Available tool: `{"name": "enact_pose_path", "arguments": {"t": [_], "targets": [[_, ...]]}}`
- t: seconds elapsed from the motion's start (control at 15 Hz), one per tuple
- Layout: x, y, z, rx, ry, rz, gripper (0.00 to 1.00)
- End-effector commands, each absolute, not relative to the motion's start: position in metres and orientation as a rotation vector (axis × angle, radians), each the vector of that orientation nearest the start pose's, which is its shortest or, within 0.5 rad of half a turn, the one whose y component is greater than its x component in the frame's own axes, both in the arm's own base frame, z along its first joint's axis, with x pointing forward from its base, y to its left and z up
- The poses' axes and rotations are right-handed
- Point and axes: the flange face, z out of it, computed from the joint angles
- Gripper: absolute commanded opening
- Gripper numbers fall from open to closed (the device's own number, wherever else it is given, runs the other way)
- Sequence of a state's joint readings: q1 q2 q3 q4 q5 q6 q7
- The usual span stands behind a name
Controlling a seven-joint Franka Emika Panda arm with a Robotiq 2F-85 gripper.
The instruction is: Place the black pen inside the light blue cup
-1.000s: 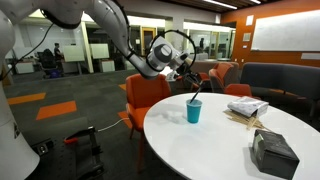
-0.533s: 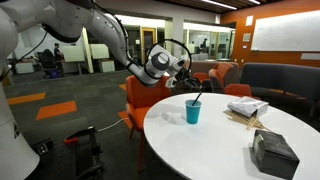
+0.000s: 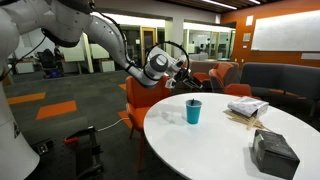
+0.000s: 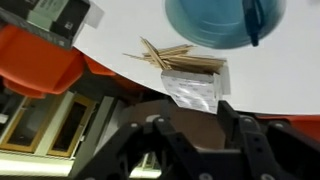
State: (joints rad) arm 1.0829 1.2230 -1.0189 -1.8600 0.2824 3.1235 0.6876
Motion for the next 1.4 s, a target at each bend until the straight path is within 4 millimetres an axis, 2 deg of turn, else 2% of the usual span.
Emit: {"name": "enact_pose_path", "arguments": {"t": [0.0, 0.13, 0.4, 0.67, 1.0, 1.33], "targets": [[0.660, 0.113, 0.196, -3.220, 0.434, -1.417, 0.82], [0.665, 0.100, 0.219, -3.208, 0.489, -1.311, 0.99], [0.677, 0.050, 0.272, -3.178, 0.549, -1.136, 1.00], [0.677, 0.012, 0.304, -3.118, 0.582, -0.958, 1.00], [0.665, -0.001, 0.326, -3.064, 0.515, -0.671, 1.00], [0.644, -0.012, 0.329, -3.063, 0.489, -0.206, 1.00]]}}
